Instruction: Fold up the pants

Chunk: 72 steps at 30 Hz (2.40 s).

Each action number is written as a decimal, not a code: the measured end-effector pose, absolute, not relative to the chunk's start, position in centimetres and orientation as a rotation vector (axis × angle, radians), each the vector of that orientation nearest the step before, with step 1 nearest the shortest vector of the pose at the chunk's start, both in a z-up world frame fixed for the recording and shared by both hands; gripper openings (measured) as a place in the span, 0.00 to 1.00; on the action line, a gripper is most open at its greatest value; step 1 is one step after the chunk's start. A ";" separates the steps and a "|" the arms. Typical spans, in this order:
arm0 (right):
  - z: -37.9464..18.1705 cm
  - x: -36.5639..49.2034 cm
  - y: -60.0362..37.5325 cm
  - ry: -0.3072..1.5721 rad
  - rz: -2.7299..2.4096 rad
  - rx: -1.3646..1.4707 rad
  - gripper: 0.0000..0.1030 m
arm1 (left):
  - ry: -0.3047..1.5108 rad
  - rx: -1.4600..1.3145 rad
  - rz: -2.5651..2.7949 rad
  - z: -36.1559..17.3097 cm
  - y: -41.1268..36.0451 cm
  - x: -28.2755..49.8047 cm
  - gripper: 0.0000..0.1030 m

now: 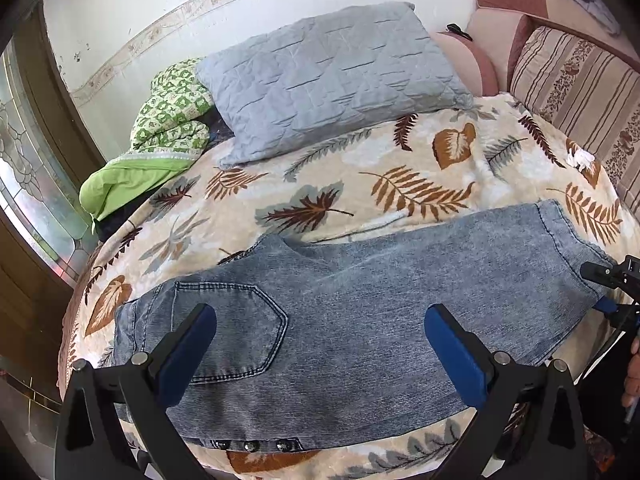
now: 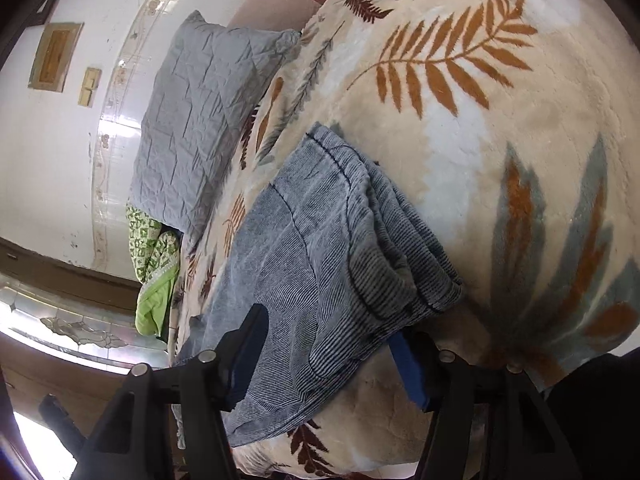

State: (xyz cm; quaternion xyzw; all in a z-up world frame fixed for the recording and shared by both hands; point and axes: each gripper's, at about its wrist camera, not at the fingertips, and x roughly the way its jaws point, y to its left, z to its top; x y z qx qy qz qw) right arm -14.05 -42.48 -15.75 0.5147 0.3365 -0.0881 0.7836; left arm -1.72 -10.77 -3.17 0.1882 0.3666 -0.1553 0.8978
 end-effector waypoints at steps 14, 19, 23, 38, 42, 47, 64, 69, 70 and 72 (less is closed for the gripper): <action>-15.5 -12.8 -41.8 0.737 -0.237 1.018 0.35 | 1.006 0.420 -0.388 -11.2 -12.6 0.9 1.00; -16.0 -12.7 -42.5 0.719 -0.241 1.048 0.36 | 1.089 0.374 -0.413 -14.4 -13.1 2.4 1.00; -14.8 -11.9 -41.3 0.725 -0.240 0.950 0.24 | 1.121 0.374 -0.427 -14.1 -12.8 2.6 1.00; -3.6 -5.6 -26.8 0.711 -0.088 0.306 0.20 | 1.097 0.133 -0.315 -10.0 -1.9 3.6 1.00; -4.2 -3.4 -20.4 0.786 0.073 0.215 0.20 | 1.064 0.099 -0.254 -8.9 1.8 4.4 1.00; -9.8 -0.7 -14.6 1.040 0.196 0.131 0.32 | 1.030 0.082 -0.178 -7.9 5.3 4.8 1.00; -8.6 -5.7 -24.2 0.865 0.271 0.404 0.67 | 1.009 0.241 -0.342 -7.8 -2.3 4.1 1.00; -11.2 -4.3 -25.1 0.895 0.249 0.467 0.50 | 1.019 0.229 -0.352 -8.6 -5.3 7.5 1.00; -12.3 -4.0 -24.5 0.927 0.250 0.453 0.48 | 1.025 0.213 -0.328 -8.9 -5.7 8.3 1.00; -14.3 -3.8 -23.0 0.985 0.257 0.378 0.43 | 1.042 0.199 -0.354 -9.6 -6.6 9.7 0.90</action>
